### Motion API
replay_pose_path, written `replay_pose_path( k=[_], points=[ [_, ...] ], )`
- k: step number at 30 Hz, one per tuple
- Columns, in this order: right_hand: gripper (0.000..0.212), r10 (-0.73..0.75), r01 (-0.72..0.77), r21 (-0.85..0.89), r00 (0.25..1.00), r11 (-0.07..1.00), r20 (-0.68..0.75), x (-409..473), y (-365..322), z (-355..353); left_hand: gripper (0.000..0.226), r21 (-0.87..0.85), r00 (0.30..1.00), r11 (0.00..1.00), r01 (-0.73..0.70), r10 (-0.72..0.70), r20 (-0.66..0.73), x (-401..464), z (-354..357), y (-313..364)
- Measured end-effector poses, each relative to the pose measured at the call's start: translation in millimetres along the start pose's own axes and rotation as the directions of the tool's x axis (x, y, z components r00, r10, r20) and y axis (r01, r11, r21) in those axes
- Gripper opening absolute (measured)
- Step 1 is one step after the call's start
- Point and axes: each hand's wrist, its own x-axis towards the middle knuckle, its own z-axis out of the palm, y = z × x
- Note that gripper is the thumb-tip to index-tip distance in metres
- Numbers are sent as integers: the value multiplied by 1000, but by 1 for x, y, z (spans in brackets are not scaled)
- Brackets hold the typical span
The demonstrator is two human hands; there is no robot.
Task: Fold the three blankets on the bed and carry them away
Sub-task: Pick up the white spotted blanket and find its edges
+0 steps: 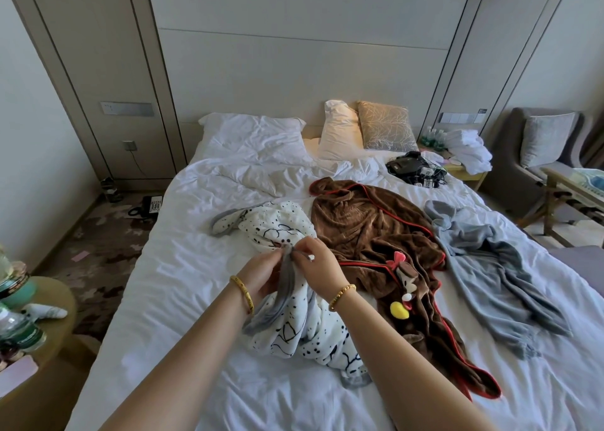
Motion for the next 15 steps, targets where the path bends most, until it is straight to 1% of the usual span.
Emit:
replay_pose_path(
  k=[2, 4, 6, 8, 9, 10, 11, 13, 14, 15],
  points=[
    [4, 13, -12, -28, 1000, 1000, 11, -2, -2, 4, 26, 91, 1000, 996, -19, 21, -23, 0, -6, -3],
    [7, -1, 0, -85, 1000, 996, -8, -4, -3, 11, 22, 137, 996, 990, -44, 55, -77, 0, -9, -4],
    [4, -32, 22, -107, 996, 994, -87, -5, -5, 17, 18, 154, 981, 984, -85, 109, -157, 0, -11, -4],
    [6, -62, 49, -83, 986, 995, -156, -6, -4, 20, 22, 213, 961, 969, -125, 171, -216, -1, -14, -2],
    [13, -54, 48, -43, 988, 998, -147, -7, -3, 20, 24, 270, 951, 952, -147, 211, -227, -1, -16, -1],
    [20, -30, 31, 3, 994, 1000, -109, -9, -4, 20, 23, 347, 936, 922, -172, 263, -236, -1, -18, 0],
    [21, -11, 12, 12, 998, 1000, -55, -9, -3, 21, 20, 430, 912, 881, -196, 325, -250, -2, -19, 1],
    [15, -4, 6, -58, 1000, 998, 29, -9, -2, 23, 19, 570, 846, 790, -226, 450, -288, -4, -21, 5],
    [14, -6, 10, -78, 998, 997, 61, -8, -2, 24, 20, 613, 819, 756, -232, 491, -296, -5, -23, 7],
    [13, -8, 15, -75, 996, 997, 86, -8, -2, 24, 21, 645, 807, 728, -232, 514, -290, -5, -25, 8]
  ],
)
